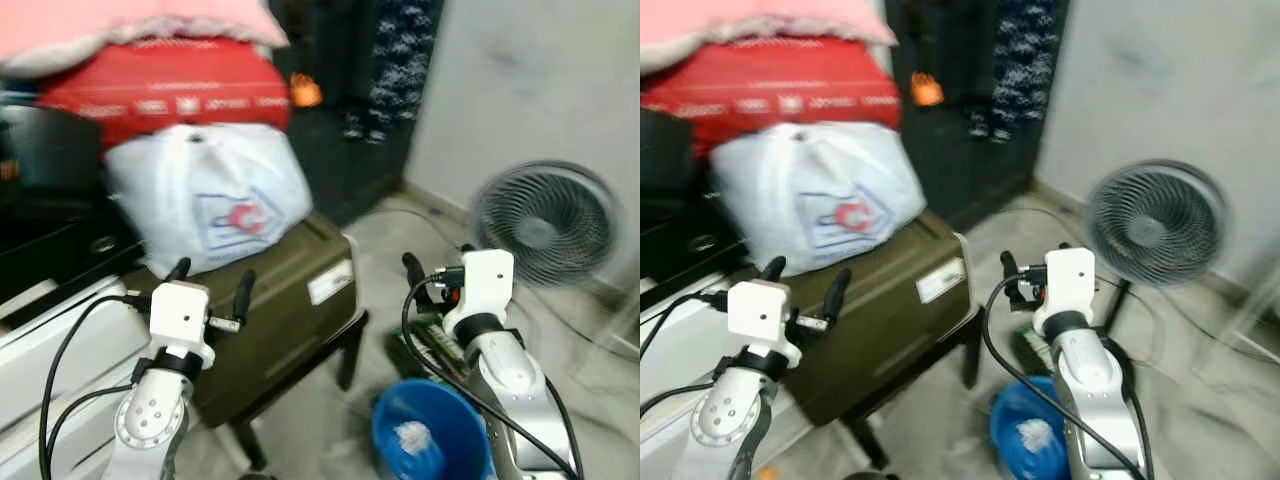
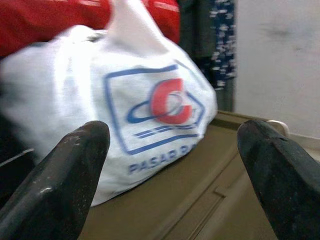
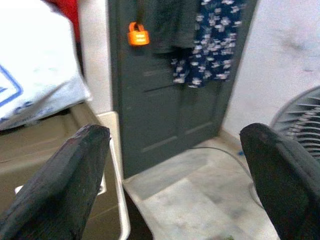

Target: Clean up the room

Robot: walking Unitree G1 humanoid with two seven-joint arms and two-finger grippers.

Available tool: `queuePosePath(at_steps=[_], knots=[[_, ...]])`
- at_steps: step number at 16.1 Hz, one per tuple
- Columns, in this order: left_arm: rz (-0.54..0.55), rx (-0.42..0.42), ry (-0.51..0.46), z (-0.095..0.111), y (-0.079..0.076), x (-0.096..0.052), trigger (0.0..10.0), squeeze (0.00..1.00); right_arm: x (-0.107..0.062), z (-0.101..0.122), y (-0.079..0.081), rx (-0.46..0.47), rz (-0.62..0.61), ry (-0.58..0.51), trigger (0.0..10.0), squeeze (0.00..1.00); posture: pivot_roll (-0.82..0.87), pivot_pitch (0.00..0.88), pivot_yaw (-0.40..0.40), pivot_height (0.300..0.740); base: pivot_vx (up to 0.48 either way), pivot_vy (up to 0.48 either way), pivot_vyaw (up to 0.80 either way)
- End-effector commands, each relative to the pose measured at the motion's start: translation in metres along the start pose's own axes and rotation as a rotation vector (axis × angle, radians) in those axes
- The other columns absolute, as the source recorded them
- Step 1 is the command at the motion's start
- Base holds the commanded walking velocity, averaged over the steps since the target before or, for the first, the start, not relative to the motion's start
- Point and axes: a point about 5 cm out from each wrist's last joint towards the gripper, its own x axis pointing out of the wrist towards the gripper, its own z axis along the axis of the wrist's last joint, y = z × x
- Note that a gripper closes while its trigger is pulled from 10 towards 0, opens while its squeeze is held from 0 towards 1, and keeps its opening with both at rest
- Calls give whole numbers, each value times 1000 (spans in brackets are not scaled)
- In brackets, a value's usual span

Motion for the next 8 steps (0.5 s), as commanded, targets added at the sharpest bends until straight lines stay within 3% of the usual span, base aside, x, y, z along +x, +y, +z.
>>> queuePosePath(at_steps=[1, 5, 8], knots=[[5, 8, 4, 0, 0, -1, 10000, 0, -2, -2, -3, 3, -7, 11, 10000, 0, -88, 0, -2, 740, 0, 0, 800], [66, 15, 39, -4, 11, -15, 10000, 0, -16, -13, -5, 8, -9, 54, 10000, 0, -82, 0, -1, 740, 0, 0, 800], [66, 19, 36, -4, 10, -14, 10000, 0, -9, -11, -2, 9, 0, 43, 10000, 0, -76, 0, -4, 740, 0, 0, 800]])
